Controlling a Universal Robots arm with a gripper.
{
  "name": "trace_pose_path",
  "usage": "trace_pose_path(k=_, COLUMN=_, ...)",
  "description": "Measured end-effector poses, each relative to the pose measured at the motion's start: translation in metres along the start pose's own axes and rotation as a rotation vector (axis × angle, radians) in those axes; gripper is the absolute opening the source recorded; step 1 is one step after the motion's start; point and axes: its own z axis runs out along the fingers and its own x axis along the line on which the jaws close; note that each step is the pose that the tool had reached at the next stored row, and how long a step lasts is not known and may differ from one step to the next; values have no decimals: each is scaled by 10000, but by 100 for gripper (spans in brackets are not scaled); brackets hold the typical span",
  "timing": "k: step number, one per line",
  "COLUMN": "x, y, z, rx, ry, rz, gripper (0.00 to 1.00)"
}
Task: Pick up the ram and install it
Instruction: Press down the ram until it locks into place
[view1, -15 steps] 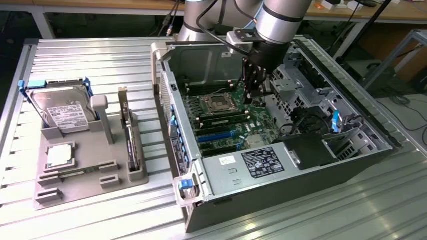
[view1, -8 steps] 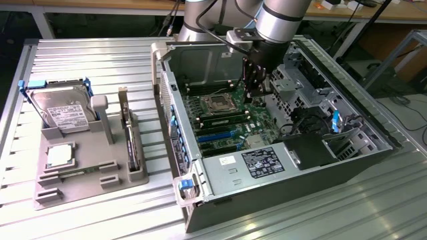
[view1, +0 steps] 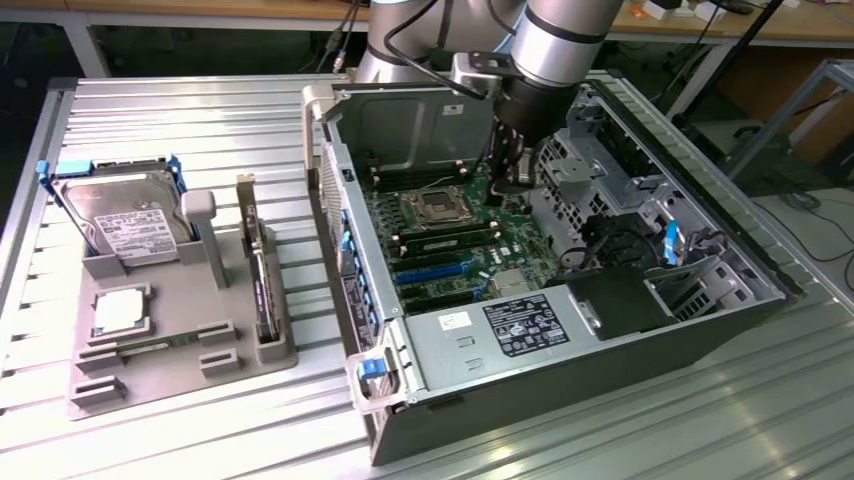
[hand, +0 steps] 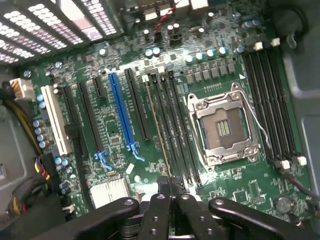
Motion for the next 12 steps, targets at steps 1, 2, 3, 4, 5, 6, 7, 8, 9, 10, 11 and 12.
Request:
trace_pose_path(k=1, x=0, y=0, z=0, rx=-6, ry=-4, rz=245, gripper=11)
trace_pose_path(k=2, x=0, y=0, z=0, rx=-12, ry=-10, rz=545, gripper=11)
trace_pose_path(k=3, x=0, y=0, z=1, rx=-18, ry=-14, rz=801, gripper=11)
trace_pose_path(k=4, x=0, y=0, z=1, rx=-24, ry=-19, rz=1043, gripper=11)
trace_pose_path(k=5, x=0, y=0, z=2, rx=-32, ry=-26, rz=1402, gripper=11)
trace_pose_path(k=6, x=0, y=0, z=2, rx=-38, ry=-30, rz=1665, gripper=11)
trace_pose_path(k=7, x=0, y=0, z=3, rx=-42, ry=-33, rz=1832, gripper=11)
trace_pose_path(k=8, x=0, y=0, z=3, rx=-46, ry=-36, rz=2021, gripper=11)
trace_pose_path(k=9, x=0, y=0, z=4, rx=-49, ry=-40, rz=2168, gripper=11)
trace_pose_path(k=10, x=0, y=0, z=4, rx=-52, ry=-42, rz=2312, gripper=11)
trace_pose_path(k=11, x=0, y=0, z=4, rx=-55, ry=-44, rz=2445, gripper=11)
trace_pose_path(k=12, x=0, y=0, z=5, rx=-58, ry=-47, rz=2591, gripper=11)
